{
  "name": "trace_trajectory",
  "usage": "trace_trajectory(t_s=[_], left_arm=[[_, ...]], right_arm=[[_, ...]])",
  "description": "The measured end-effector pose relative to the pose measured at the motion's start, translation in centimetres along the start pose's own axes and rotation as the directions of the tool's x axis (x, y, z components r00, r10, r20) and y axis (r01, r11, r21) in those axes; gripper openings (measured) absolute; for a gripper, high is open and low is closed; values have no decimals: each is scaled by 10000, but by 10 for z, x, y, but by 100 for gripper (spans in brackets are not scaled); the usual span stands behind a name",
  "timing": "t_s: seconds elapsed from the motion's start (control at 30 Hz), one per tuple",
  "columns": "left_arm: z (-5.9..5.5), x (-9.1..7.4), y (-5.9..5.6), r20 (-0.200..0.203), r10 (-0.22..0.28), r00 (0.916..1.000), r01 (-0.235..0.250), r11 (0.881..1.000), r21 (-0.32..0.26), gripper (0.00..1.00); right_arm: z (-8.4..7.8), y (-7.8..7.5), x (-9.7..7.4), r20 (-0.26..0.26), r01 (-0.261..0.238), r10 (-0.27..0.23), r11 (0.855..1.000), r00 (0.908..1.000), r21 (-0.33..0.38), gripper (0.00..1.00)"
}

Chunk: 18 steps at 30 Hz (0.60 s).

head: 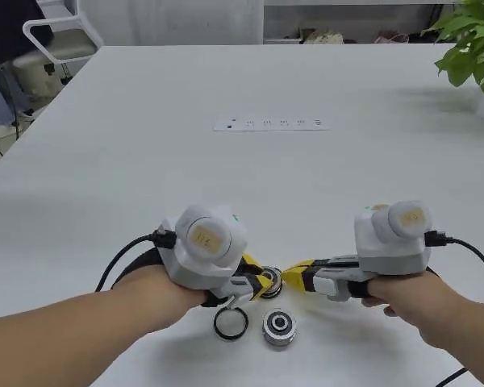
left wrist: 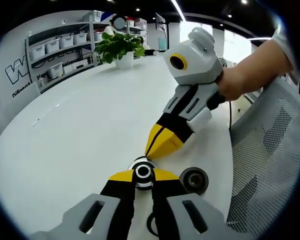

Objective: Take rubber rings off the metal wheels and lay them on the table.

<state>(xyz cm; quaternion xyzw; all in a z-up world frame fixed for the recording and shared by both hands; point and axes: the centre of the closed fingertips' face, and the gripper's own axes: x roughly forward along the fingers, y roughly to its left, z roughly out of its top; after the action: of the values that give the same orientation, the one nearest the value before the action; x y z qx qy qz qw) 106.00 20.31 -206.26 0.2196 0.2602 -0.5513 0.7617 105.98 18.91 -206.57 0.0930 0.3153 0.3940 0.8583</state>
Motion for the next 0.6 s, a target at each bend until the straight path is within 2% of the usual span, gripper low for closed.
trace_trajectory(t_s=[0.6], left_arm=[[0,0,0,-15,79,10000,-80,10000,-29,7]], right_arm=[[2,3,0,14,-89,89,9996,10000,273,0]])
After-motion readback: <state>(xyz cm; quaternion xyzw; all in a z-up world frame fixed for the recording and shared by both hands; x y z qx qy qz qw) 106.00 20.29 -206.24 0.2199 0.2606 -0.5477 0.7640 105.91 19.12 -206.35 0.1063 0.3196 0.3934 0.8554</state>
